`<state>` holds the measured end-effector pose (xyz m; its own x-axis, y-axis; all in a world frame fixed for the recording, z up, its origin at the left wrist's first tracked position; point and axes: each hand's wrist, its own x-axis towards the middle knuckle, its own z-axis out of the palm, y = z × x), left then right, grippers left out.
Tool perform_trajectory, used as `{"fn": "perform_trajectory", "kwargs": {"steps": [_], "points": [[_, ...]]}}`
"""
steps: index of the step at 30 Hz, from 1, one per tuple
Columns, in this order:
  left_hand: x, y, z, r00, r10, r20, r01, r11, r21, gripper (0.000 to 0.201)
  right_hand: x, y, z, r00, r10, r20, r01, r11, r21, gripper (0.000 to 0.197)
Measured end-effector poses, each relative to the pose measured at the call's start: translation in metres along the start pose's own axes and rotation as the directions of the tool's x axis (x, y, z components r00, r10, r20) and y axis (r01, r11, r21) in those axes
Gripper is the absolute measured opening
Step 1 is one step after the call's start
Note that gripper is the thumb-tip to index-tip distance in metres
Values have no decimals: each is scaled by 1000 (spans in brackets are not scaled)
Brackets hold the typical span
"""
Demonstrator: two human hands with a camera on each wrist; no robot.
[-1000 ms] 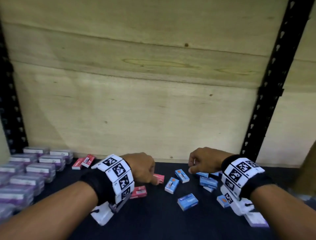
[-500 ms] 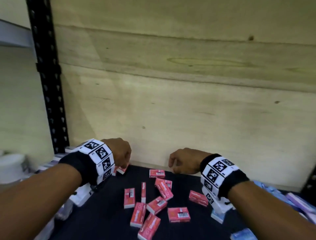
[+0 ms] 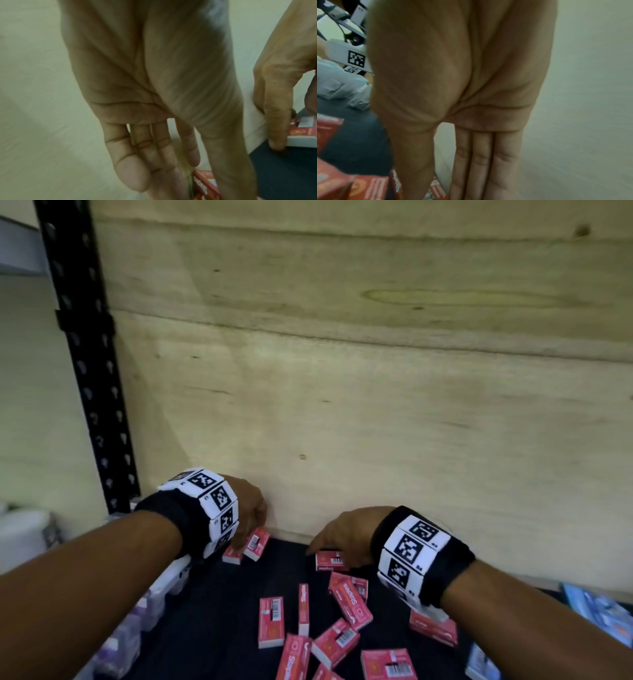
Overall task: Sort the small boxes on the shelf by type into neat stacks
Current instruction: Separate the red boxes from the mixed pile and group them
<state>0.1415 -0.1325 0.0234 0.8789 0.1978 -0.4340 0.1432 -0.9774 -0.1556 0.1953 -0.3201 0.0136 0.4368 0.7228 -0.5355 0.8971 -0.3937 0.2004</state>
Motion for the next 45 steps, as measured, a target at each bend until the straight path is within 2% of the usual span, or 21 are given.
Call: {"fn": "perform_trajectory", "kwargs": {"steps": [3,6,10,18,27,31,35,39,45], "points": [[5,4,3,1000,16,-5,-16,999,39,59,2,4,4,999,-8,-45,8,1000,-1,68],[8,10,3,999,24,-33,-22,996,84,55,3,9,11,993,-3,-116,10,998,60,64],[9,18,6,997,64,-44,-57,990,130,60,0,13,18,987,13,-161,8,992,128,57],[10,41,4,989,149,-21,-146,985,96,58,-13,22,29,971,78,-227,-32,979,201,54],[7,45,16,969,221,-110,-214,975,66,54,-18,26,38,964,136,-226,-75,963,260,50],[4,49,22,959,253,-129,-253,967,20,48,-18,26,39,959,179,-220,-120,959,256,34],[1,45,19,953,287,-100,-286,958,19,45,-15,28,42,953,206,-223,-141,951,276,30],[3,44,18,937,346,-51,-343,937,59,55,-13,28,43,947,223,-232,-148,942,301,29],[7,46,21,934,343,-100,-341,939,35,38,-13,25,43,945,240,-224,-161,933,322,31]]}}
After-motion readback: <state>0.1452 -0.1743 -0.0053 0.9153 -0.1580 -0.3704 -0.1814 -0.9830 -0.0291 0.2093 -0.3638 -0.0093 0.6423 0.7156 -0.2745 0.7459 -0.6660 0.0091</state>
